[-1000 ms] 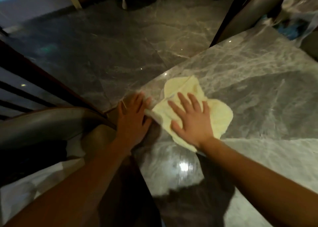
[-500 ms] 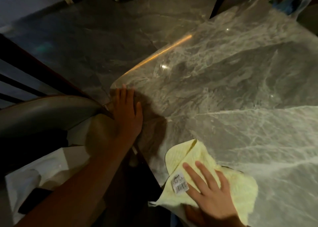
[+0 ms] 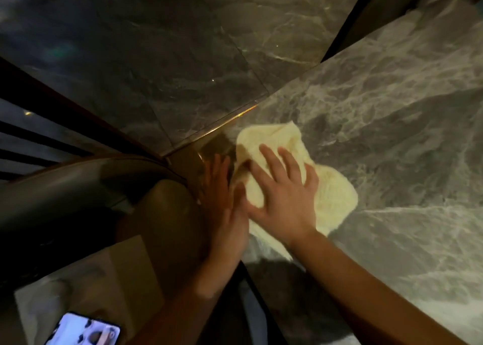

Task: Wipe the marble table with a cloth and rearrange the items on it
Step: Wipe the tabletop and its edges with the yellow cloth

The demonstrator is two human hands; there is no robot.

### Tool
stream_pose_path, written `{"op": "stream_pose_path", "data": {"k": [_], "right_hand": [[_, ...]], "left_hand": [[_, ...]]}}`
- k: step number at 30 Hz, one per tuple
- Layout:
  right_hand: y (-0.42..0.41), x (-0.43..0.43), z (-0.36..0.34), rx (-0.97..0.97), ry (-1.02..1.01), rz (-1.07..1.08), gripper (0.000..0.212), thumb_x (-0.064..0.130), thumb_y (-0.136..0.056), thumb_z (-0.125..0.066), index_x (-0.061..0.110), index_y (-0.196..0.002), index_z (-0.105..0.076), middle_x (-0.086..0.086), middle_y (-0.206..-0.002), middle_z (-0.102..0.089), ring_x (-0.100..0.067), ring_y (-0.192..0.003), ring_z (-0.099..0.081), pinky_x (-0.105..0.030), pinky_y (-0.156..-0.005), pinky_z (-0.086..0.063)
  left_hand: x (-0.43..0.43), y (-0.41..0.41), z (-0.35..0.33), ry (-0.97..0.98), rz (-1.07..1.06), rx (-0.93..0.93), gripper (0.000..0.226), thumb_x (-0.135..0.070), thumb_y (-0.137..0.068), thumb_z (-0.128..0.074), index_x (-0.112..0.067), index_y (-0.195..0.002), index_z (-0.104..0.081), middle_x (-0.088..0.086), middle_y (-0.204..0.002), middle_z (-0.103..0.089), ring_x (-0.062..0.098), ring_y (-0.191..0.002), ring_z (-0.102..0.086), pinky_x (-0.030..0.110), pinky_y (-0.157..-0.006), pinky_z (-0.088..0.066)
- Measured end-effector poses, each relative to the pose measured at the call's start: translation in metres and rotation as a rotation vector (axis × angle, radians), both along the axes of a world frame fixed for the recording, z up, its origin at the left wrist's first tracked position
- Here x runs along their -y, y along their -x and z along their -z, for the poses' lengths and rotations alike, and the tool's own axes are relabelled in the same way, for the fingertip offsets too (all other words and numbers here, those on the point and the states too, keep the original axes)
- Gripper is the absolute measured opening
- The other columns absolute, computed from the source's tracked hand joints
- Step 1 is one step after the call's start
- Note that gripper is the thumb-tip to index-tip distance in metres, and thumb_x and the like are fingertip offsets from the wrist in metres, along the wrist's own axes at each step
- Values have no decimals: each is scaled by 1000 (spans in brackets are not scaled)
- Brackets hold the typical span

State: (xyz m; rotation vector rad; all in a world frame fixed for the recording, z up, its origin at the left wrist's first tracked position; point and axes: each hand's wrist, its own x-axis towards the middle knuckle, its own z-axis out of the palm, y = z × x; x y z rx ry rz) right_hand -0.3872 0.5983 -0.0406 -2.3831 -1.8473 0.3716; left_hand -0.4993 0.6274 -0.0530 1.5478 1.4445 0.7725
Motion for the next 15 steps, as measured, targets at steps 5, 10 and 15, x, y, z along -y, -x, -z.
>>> {"op": "stream_pose_path", "data": {"k": [5,10,15], "right_hand": [[-8,-77,2,27,15,48,73,68,-81,-42,44,-147,-20,7,-160,-12,-24,-147,-7,-56,-109,-6],[-18,-117,5,46,-16,49,65,65,-87,-35,40,-146,-24,6,-160,-13,-25,-147,-8,-57,-110,-6],[-20,-119,5,35,-38,47,61,61,-89,-34,38,-145,-31,4,-159,-20,-25,-147,-10,-56,-111,-7]], "left_hand": [[3,-9,1,-98,-2,-309,64,-42,-89,-35,-15,-147,-27,2,-156,-25,13,-146,-11,51,-117,-12],[3,-10,8,-176,87,-495,66,-45,-88,-36,-14,-146,-29,8,-155,-26,20,-146,-14,47,-116,-11],[3,-11,7,-146,139,-704,69,-51,-88,-32,-17,-148,-24,7,-158,-18,23,-147,-10,55,-116,-12]]}}
